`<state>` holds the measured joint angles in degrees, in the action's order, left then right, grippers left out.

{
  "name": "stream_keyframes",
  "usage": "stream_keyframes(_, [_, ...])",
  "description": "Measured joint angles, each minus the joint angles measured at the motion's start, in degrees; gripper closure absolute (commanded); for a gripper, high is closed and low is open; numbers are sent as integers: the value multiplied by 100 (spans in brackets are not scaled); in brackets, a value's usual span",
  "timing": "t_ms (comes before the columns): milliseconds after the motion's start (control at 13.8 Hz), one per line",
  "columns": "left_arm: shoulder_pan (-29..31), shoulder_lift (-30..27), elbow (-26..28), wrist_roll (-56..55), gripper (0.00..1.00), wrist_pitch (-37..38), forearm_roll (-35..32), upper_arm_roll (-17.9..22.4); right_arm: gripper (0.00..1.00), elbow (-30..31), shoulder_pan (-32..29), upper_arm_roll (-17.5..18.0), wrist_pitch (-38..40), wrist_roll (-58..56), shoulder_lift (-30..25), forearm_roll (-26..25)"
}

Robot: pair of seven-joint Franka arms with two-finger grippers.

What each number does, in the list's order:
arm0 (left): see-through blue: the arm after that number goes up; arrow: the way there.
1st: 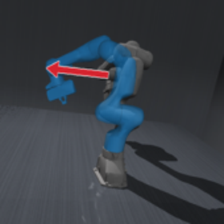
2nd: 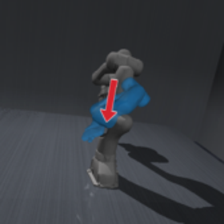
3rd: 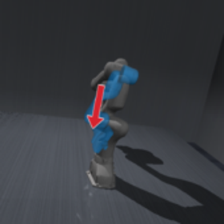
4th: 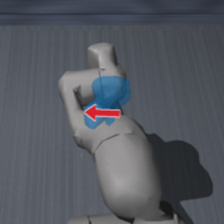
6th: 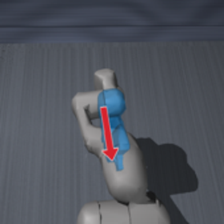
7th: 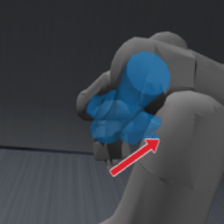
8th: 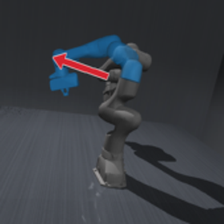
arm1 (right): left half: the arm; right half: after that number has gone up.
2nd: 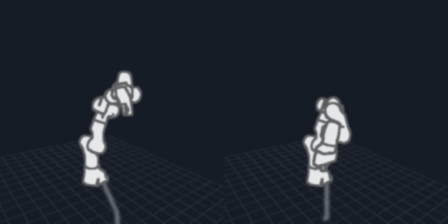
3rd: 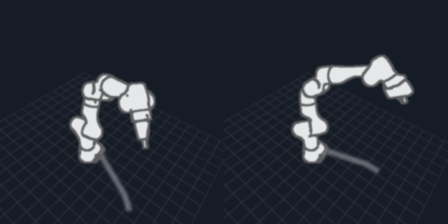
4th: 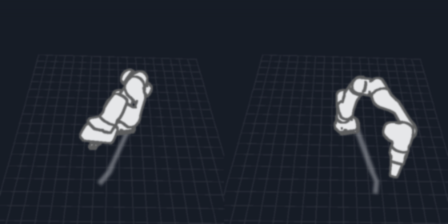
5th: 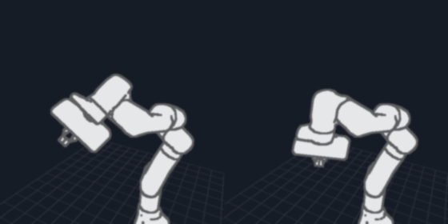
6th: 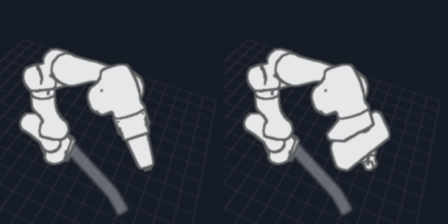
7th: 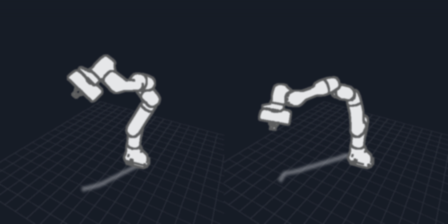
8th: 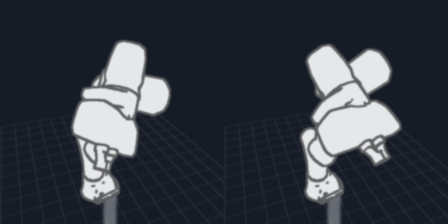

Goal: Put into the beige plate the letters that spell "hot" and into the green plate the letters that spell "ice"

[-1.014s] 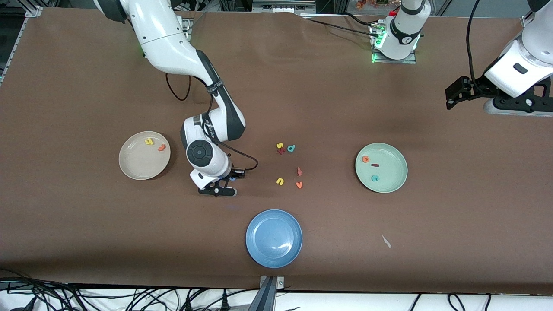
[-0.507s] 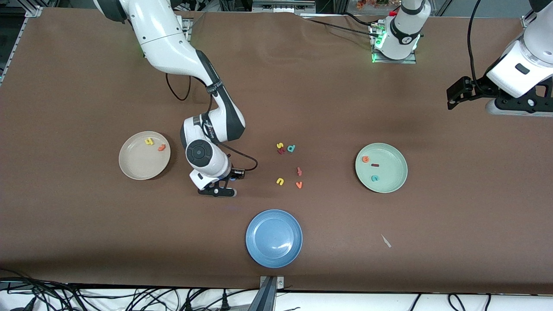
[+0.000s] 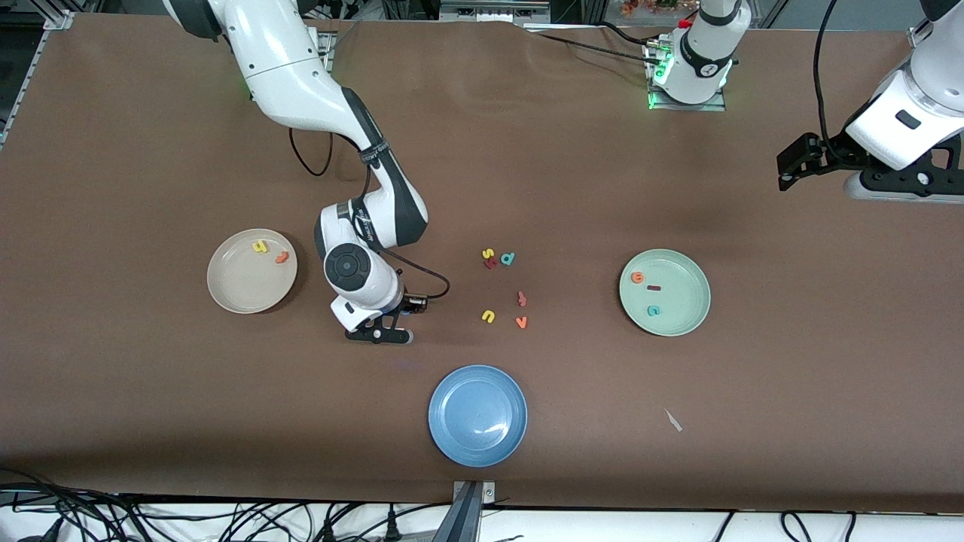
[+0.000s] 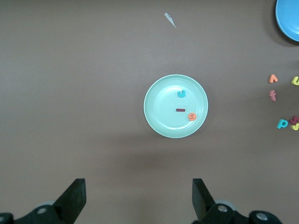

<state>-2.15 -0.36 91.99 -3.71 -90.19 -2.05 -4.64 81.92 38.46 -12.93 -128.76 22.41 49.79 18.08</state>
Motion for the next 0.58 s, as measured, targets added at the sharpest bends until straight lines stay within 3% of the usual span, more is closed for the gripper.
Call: stream_keyframes(579, [0,0,0,0,0,0,0,0,62,-15,-2,2,0,0,4,0])
